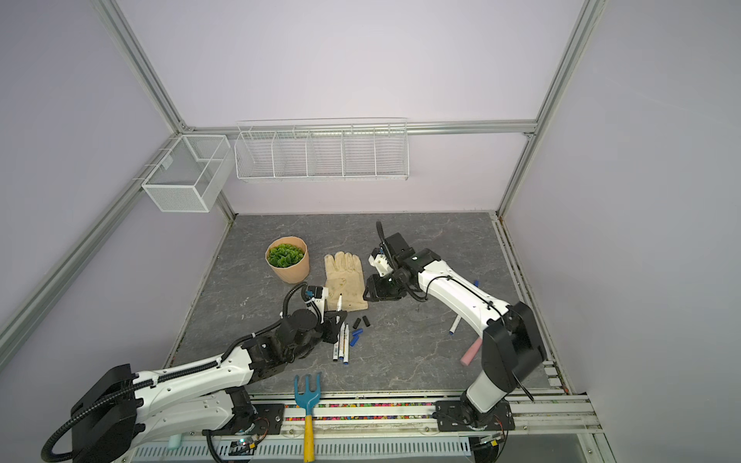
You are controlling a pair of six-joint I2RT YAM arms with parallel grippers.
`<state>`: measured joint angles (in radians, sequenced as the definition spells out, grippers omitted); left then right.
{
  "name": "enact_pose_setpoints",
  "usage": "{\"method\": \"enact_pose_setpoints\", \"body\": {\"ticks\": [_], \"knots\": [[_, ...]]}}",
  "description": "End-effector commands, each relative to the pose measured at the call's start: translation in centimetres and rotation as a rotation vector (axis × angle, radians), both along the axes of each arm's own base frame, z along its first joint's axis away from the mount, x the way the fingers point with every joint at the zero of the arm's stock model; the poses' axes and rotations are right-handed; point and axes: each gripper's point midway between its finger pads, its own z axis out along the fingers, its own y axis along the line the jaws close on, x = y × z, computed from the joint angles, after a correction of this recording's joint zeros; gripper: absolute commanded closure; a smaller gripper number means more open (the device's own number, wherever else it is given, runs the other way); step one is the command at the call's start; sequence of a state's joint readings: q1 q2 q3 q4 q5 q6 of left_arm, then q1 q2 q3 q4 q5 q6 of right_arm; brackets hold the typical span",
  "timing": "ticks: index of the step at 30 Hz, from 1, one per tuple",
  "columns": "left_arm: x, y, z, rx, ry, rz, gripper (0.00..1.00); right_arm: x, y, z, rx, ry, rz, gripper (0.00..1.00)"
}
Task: Insert the pens into the pen caps
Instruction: 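Hold the marker upright with the left gripper while the right lowers toward black caps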
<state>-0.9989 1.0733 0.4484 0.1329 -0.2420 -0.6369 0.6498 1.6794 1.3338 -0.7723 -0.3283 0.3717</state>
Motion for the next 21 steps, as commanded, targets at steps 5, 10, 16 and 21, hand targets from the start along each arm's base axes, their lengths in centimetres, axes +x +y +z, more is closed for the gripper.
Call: {"method": "enact_pose_setpoints", "body": {"ticks": [5, 10, 16, 21], "knots": [[0.3, 2.4, 0.4, -0.01, -0.003, 0.098, 1.0, 0.3, -0.3, -4.9, -0.293, -0.047, 0.132, 0.54], [0.1, 3.3, 0.6, -0.032, 0.0, 0.129, 1.0, 0.1, 0.7, -7.2, -0.345, -0.031, 0.17, 0.56], [-0.4, 4.0, 0.3, -0.026, 0.018, 0.132, 1.0, 0.0, 1.4, -9.2, -0.403, -0.039, 0.202, 0.57], [-0.6, 4.6, 0.5, -0.051, 0.015, 0.148, 1.0, 0.3, 1.9, -10.1, -0.452, -0.072, 0.233, 0.6]]}}
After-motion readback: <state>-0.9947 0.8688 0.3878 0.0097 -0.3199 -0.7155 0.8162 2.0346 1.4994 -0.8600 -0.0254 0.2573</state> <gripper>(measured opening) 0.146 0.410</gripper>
